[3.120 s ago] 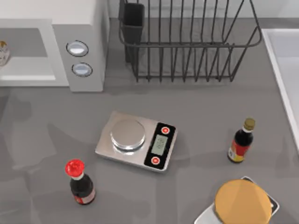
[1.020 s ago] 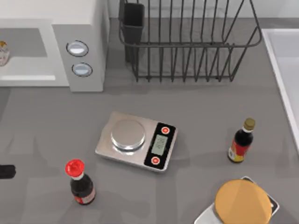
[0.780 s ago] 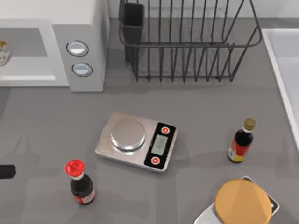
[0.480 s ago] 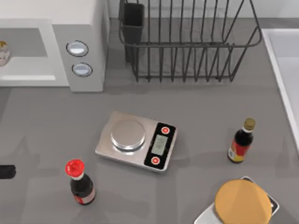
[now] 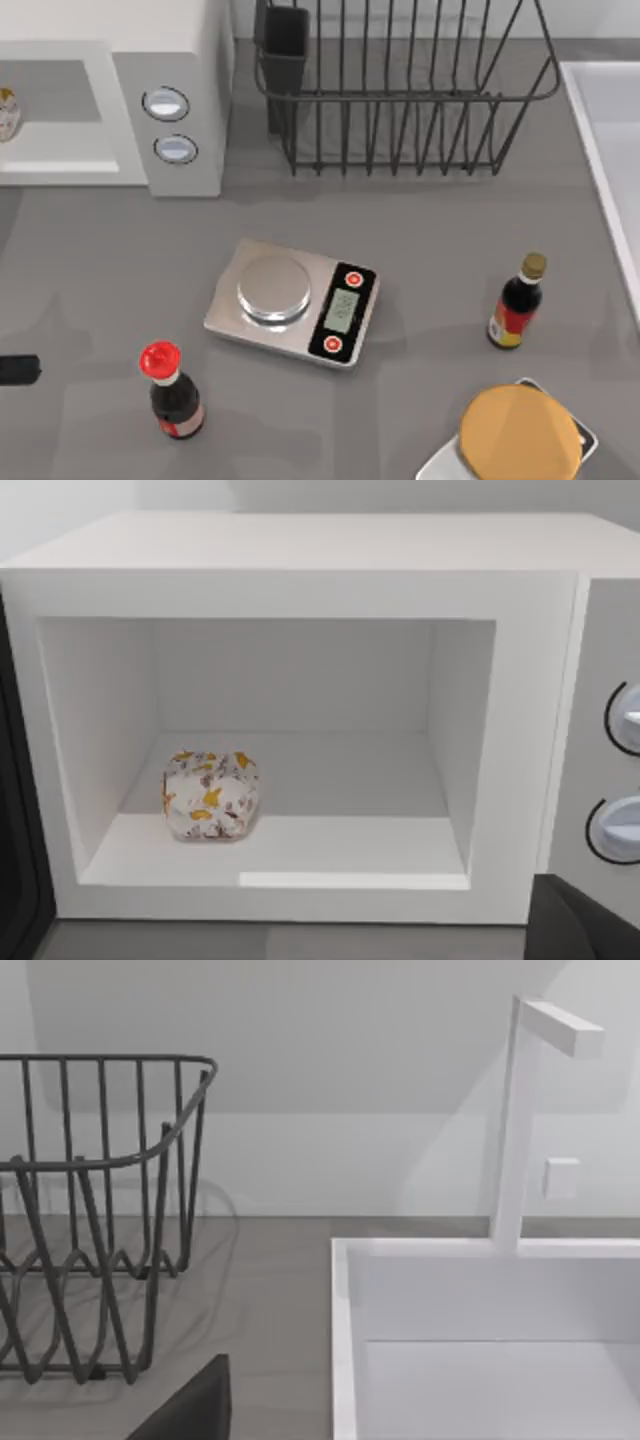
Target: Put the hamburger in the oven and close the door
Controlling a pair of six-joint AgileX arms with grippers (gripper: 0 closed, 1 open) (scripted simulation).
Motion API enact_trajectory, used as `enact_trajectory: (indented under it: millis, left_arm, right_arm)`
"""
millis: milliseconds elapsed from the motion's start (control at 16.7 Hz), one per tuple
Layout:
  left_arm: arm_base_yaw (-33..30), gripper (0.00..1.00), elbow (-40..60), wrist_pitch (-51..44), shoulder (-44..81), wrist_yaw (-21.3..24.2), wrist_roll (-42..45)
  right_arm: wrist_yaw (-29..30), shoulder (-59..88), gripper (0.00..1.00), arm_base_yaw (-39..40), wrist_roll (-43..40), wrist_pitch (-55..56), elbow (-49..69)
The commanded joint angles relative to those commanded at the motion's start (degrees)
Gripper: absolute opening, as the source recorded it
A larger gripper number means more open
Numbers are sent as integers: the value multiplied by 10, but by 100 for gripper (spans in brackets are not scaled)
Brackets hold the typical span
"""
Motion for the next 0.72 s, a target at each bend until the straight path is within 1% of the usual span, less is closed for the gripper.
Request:
enact_trajectory:
  millis: [300,420,540,720]
  left_arm:
    - [-97,0,9,-36,-26,-96,-1]
    - [-126,0,12,-47,-34,-126,-1]
    - [-142,0,14,-52,-38,-142,-1]
    - [-143,0,14,-53,-39,-143,-1]
  right_arm:
    - [0,0,100,0,0,0,0]
    - [0,0,100,0,0,0,0]
    - [0,0,100,0,0,0,0]
    - [0,0,100,0,0,0,0]
